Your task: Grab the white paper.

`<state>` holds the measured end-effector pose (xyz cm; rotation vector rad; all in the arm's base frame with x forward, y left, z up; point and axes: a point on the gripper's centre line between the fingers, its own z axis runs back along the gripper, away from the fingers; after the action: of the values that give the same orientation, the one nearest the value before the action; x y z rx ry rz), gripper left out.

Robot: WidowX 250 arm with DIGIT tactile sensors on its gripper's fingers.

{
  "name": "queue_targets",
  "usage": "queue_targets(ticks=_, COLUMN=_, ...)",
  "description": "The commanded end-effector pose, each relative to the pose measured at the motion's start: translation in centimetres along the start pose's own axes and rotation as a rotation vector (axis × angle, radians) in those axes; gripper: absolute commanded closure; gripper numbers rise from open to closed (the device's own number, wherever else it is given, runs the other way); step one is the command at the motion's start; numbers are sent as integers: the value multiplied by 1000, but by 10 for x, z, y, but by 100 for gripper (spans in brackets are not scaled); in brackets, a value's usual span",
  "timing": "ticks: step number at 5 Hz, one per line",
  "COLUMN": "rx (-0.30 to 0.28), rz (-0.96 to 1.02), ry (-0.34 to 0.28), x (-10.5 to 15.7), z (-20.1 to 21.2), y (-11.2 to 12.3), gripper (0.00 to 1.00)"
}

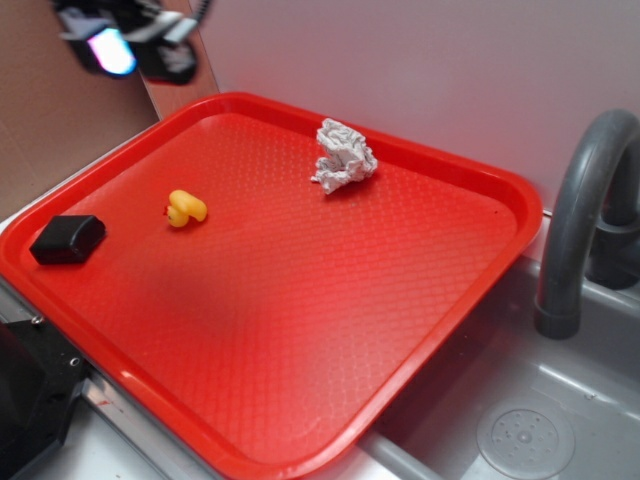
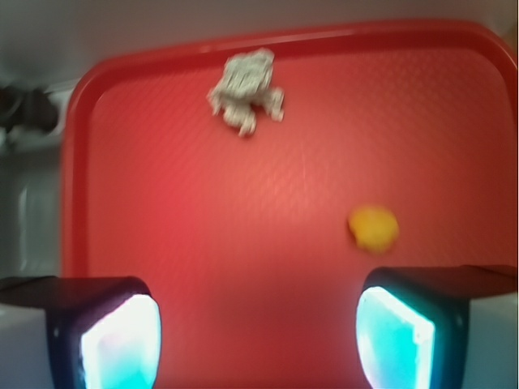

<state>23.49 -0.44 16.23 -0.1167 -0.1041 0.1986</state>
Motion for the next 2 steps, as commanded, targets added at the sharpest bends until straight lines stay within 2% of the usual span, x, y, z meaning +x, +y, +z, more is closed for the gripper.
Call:
queue_targets(ticks=1, rx=48, rz=49, ry=-90, x=68, z=-40, y=-4, gripper=0)
queue_targets(ticks=2, rx=75, rz=48, ry=-83, x=80, z=-56, y=-12, gripper=0)
